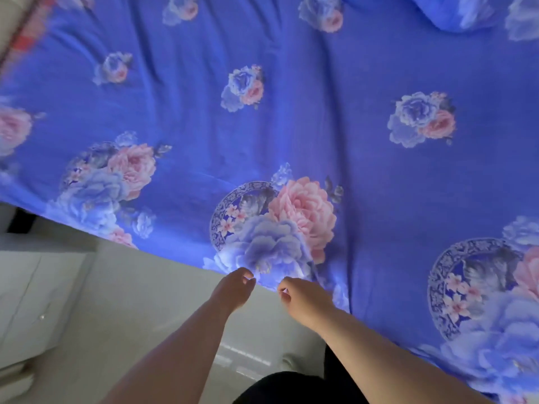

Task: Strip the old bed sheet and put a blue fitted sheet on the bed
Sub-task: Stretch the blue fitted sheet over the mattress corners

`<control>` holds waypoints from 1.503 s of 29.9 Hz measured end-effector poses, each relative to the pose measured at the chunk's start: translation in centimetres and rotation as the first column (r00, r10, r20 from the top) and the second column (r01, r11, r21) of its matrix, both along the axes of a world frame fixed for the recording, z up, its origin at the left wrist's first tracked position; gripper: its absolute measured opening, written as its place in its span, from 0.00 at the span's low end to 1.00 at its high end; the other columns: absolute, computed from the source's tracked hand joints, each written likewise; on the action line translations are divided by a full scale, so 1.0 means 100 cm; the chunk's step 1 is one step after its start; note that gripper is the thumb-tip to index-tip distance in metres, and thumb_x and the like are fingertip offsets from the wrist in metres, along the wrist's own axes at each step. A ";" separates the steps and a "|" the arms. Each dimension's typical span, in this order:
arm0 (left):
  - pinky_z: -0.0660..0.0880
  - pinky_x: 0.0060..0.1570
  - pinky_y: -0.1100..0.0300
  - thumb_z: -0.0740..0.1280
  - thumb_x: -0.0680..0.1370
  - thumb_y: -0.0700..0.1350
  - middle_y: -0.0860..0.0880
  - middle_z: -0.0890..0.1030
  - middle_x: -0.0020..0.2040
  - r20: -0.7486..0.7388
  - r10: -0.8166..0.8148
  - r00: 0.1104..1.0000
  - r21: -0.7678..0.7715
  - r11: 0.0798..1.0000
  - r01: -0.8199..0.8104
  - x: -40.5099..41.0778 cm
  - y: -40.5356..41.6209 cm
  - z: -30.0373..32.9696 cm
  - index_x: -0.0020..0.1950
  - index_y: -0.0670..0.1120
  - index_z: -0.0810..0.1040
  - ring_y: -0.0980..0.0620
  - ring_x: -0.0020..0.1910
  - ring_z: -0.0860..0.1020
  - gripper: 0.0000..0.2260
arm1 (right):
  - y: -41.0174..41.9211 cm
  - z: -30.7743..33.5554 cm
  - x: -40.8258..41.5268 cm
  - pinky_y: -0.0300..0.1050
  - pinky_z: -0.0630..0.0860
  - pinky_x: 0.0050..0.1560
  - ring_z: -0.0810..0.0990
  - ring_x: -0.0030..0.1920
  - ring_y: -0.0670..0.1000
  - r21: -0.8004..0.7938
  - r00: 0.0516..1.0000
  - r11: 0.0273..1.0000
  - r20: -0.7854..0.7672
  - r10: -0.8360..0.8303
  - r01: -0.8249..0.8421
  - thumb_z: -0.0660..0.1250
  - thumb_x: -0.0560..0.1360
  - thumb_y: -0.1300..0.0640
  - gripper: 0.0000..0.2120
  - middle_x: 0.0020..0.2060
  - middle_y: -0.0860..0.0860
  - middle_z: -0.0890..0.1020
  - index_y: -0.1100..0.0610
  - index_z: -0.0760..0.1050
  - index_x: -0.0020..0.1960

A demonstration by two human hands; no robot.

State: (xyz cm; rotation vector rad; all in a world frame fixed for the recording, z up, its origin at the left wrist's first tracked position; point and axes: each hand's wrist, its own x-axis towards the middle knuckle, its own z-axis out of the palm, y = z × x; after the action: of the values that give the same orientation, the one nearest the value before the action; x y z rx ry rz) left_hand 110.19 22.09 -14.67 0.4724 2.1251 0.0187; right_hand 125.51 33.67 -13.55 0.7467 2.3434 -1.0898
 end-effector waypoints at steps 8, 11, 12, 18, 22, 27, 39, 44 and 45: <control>0.74 0.53 0.59 0.59 0.79 0.51 0.53 0.78 0.59 0.043 0.221 0.974 0.037 0.974 -0.223 -0.122 -0.099 0.052 0.62 0.51 0.74 0.52 0.57 0.77 0.13 | -0.081 0.051 -0.189 0.42 0.66 0.44 0.78 0.57 0.52 -0.085 0.999 0.996 0.031 0.013 -0.010 0.55 0.79 0.50 0.13 0.56 0.48 0.81 0.49 0.75 0.58; 0.72 0.57 0.62 0.60 0.79 0.50 0.52 0.79 0.59 0.074 0.304 0.950 0.049 0.950 -0.308 -0.184 -0.158 0.061 0.62 0.50 0.74 0.52 0.58 0.77 0.13 | -0.120 0.059 -0.264 0.42 0.69 0.48 0.77 0.57 0.51 -0.115 0.995 0.993 0.090 -0.030 0.041 0.56 0.79 0.50 0.11 0.56 0.46 0.80 0.49 0.75 0.56; 0.72 0.57 0.62 0.60 0.79 0.49 0.52 0.79 0.59 0.072 0.319 0.945 0.053 0.945 -0.323 -0.205 -0.178 0.063 0.61 0.49 0.75 0.52 0.58 0.77 0.13 | -0.134 0.063 -0.287 0.42 0.69 0.48 0.77 0.56 0.51 -0.110 0.993 0.992 0.111 -0.045 0.058 0.57 0.78 0.50 0.11 0.56 0.47 0.80 0.49 0.75 0.55; 0.69 0.56 0.65 0.62 0.79 0.47 0.51 0.81 0.57 0.016 0.352 0.936 0.076 0.933 -0.352 -0.346 -0.273 0.097 0.60 0.48 0.77 0.52 0.58 0.77 0.11 | -0.214 0.093 -0.423 0.40 0.69 0.45 0.77 0.49 0.50 -0.173 0.987 0.978 0.128 -0.093 0.115 0.58 0.79 0.50 0.09 0.55 0.48 0.79 0.49 0.75 0.54; 0.69 0.57 0.63 0.62 0.79 0.46 0.49 0.81 0.57 -0.077 0.350 0.933 0.105 0.934 -0.342 -0.458 -0.295 0.115 0.59 0.47 0.77 0.50 0.58 0.78 0.11 | -0.241 0.110 -0.517 0.41 0.71 0.49 0.78 0.56 0.52 -0.213 0.989 0.967 0.082 -0.121 0.136 0.59 0.79 0.51 0.09 0.54 0.50 0.81 0.52 0.77 0.53; 0.72 0.58 0.57 0.62 0.79 0.44 0.43 0.80 0.58 -0.132 0.406 0.904 0.186 0.906 -0.379 -0.582 -0.292 0.133 0.58 0.44 0.77 0.44 0.58 0.77 0.11 | -0.238 0.128 -0.641 0.46 0.76 0.51 0.80 0.51 0.55 -0.307 0.978 0.929 0.076 -0.194 0.208 0.60 0.77 0.52 0.03 0.48 0.53 0.82 0.47 0.72 0.47; 0.72 0.59 0.52 0.64 0.76 0.48 0.46 0.76 0.62 -0.392 0.516 0.762 0.209 0.856 -0.472 -0.857 -0.373 0.139 0.61 0.50 0.77 0.43 0.60 0.74 0.14 | -0.297 0.097 -0.898 0.54 0.78 0.49 0.81 0.46 0.63 -0.284 0.980 0.943 0.150 -0.132 0.171 0.59 0.76 0.55 0.11 0.45 0.61 0.83 0.62 0.76 0.46; 0.70 0.60 0.51 0.63 0.78 0.47 0.46 0.73 0.66 -0.416 0.451 0.789 0.178 0.892 -0.416 -0.971 -0.431 0.101 0.67 0.48 0.73 0.44 0.63 0.71 0.17 | -0.356 0.074 -1.001 0.53 0.78 0.47 0.82 0.40 0.58 -0.321 0.971 0.922 0.170 -0.169 0.217 0.60 0.76 0.57 0.13 0.36 0.55 0.83 0.54 0.73 0.34; 0.70 0.60 0.51 0.63 0.79 0.48 0.46 0.72 0.67 -0.418 0.403 0.814 0.160 0.915 -0.371 -0.989 -0.438 0.091 0.68 0.48 0.72 0.44 0.64 0.70 0.17 | -0.367 0.071 -1.021 0.52 0.79 0.47 0.82 0.39 0.57 -0.342 0.968 0.911 0.176 -0.181 0.232 0.59 0.77 0.58 0.13 0.33 0.52 0.82 0.53 0.73 0.34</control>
State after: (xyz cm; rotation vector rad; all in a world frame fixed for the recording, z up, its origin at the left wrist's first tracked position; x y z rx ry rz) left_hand 11.25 -21.76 -5.54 0.0696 2.6517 0.2433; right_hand 23.36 -3.04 -6.44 0.9105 1.9005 -1.4567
